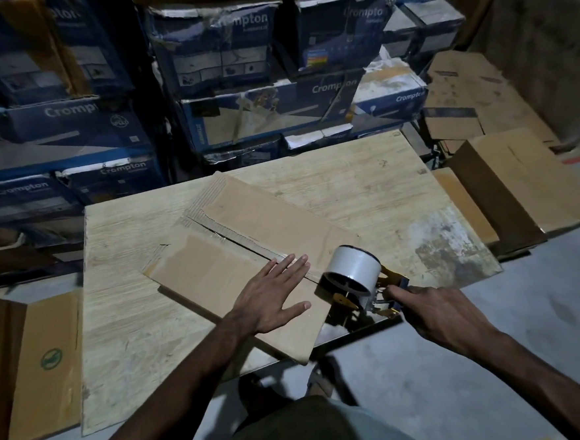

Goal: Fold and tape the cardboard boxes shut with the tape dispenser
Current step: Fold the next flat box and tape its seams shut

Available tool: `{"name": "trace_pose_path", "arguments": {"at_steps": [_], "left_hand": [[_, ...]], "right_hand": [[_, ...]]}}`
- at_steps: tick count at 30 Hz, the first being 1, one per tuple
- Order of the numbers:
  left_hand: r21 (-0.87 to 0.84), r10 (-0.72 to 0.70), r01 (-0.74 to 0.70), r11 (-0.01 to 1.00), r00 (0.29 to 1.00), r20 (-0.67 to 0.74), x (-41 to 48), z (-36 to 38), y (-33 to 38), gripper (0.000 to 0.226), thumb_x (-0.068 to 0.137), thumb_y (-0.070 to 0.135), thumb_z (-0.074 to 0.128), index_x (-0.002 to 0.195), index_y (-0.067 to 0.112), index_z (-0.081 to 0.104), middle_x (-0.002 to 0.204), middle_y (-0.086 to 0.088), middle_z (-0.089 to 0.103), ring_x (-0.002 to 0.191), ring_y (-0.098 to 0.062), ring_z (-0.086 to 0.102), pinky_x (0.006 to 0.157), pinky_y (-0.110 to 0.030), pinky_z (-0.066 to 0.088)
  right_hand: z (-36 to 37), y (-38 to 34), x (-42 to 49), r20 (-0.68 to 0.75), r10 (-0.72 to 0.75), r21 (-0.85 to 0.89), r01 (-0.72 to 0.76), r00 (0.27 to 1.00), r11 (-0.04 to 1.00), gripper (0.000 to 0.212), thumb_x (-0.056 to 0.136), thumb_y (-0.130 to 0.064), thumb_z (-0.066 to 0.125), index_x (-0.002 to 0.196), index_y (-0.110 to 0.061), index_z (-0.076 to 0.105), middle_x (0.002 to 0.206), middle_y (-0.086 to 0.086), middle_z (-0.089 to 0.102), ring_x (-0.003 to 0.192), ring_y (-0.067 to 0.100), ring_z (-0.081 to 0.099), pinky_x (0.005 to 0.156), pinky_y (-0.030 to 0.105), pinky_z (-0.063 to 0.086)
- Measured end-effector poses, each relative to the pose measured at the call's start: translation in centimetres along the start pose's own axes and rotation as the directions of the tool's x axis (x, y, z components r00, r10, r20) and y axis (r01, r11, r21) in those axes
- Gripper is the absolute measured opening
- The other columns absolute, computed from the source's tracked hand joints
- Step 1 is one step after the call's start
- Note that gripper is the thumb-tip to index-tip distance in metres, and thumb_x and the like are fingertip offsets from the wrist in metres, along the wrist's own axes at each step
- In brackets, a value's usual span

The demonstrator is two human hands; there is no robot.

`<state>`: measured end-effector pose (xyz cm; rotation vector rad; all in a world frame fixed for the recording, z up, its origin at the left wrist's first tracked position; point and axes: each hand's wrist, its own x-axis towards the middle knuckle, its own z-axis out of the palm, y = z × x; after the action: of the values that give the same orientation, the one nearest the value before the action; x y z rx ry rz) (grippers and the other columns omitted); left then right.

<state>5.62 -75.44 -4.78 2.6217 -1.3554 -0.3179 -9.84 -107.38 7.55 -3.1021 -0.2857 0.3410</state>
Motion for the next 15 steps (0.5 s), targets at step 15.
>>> {"name": "trace_pose_path", "arguments": {"at_steps": [15], "left_hand": [[0.039, 0.124, -0.129, 0.991, 0.987, 0.105, 1.9, 0.5, 5.5, 0.111, 0.086, 0.095, 0.026, 0.166, 0.019, 0.013, 0.172, -0.004, -0.006, 0.159, -0.017, -0.017, 0.13, -0.044, -0.005]], "right_hand": [[4.9, 0.0, -1.7, 0.023, 0.086, 0.057, -0.087, 0.996, 0.995, 0.052, 0.082, -0.021, 0.077, 0.124, -0.037, 0.052, 0.098, -0.005, 0.071, 0.053, 0.025, 0.06, 0.041, 0.029, 0.037]]}}
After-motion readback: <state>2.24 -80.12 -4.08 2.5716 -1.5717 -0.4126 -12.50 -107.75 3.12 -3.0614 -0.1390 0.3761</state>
